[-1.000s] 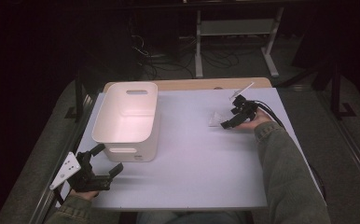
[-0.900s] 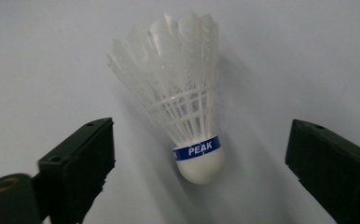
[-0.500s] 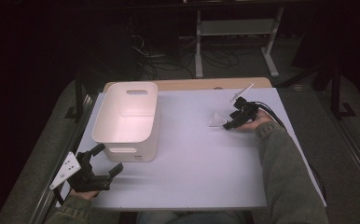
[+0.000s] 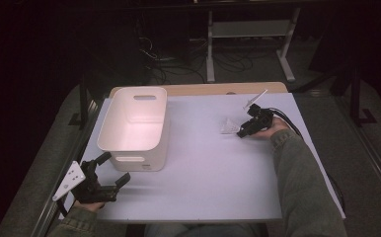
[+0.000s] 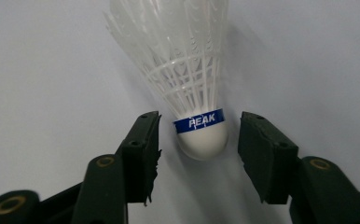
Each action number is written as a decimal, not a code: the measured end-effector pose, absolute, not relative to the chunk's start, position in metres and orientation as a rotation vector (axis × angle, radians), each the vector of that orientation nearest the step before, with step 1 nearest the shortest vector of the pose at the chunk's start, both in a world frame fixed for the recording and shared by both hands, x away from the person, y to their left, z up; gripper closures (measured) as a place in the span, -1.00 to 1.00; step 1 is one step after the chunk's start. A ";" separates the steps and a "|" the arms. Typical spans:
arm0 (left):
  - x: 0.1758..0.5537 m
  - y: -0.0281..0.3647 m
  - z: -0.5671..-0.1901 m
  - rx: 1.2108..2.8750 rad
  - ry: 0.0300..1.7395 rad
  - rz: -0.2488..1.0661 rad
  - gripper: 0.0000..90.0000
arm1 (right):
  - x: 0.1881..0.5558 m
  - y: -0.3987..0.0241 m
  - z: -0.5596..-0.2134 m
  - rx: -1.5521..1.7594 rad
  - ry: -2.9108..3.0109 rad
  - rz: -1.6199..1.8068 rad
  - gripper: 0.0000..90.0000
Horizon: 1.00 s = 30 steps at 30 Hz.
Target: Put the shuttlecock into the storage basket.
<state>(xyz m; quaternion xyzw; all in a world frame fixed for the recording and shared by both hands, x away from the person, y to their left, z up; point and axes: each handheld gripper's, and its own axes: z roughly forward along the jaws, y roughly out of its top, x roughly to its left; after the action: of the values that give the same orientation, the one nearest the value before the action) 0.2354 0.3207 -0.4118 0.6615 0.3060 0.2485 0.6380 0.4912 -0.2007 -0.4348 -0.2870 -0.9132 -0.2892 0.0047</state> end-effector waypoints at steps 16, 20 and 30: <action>0.235 0.321 -0.412 1.509 0.695 0.571 -1.00 | 0.488 -0.197 -0.435 -0.789 -2.929 -0.905 0.40; 0.235 0.321 -0.412 1.511 0.693 0.574 -1.00 | 0.488 -0.196 -0.435 -0.767 -2.927 -0.913 0.40; 0.236 0.322 -0.412 1.511 0.699 0.574 -1.00 | 0.485 -0.194 -0.427 -0.791 -2.891 -0.971 0.40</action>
<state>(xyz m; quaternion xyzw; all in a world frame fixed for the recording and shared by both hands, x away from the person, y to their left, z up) 0.2358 0.3215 -0.4119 0.6616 0.3063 0.2512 0.6366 0.4850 -0.1944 -0.4265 -0.2511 -0.9176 -0.3082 -0.0047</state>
